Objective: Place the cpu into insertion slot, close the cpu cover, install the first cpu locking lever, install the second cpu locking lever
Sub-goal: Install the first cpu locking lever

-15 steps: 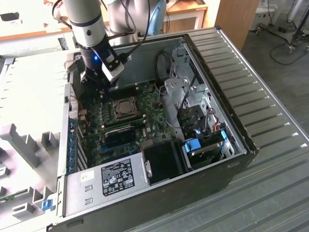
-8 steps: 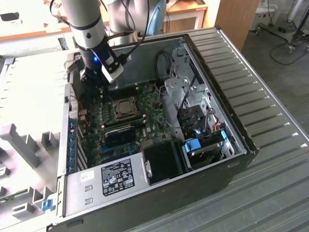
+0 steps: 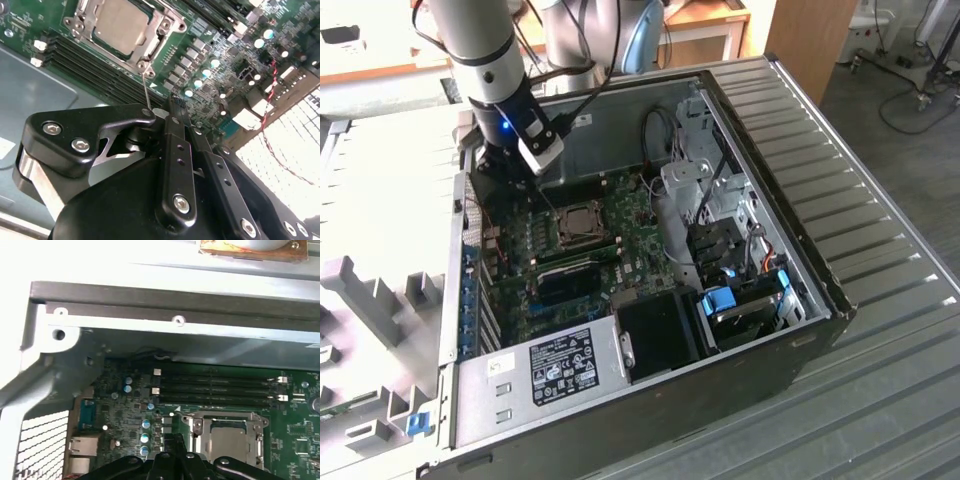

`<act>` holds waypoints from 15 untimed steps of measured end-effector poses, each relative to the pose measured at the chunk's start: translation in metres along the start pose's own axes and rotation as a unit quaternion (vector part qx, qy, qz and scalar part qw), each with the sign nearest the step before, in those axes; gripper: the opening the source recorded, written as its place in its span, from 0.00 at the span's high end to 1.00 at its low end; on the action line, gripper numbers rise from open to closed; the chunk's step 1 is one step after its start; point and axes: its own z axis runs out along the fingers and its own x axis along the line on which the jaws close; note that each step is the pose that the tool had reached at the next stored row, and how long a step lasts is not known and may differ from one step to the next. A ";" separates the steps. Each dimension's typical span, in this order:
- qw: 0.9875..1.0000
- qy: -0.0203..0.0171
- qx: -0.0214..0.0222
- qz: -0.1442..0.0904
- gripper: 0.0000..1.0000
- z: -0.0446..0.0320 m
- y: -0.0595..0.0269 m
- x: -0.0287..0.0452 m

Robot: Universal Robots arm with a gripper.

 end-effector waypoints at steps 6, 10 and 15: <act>1.000 0.000 -0.001 0.000 0.89 0.0001 -0.0001 0.0067; 1.000 -0.001 -0.005 0.000 0.89 0.0001 -0.0001 0.0097; 1.000 -0.001 -0.013 0.001 0.89 0.0001 0.0000 0.0107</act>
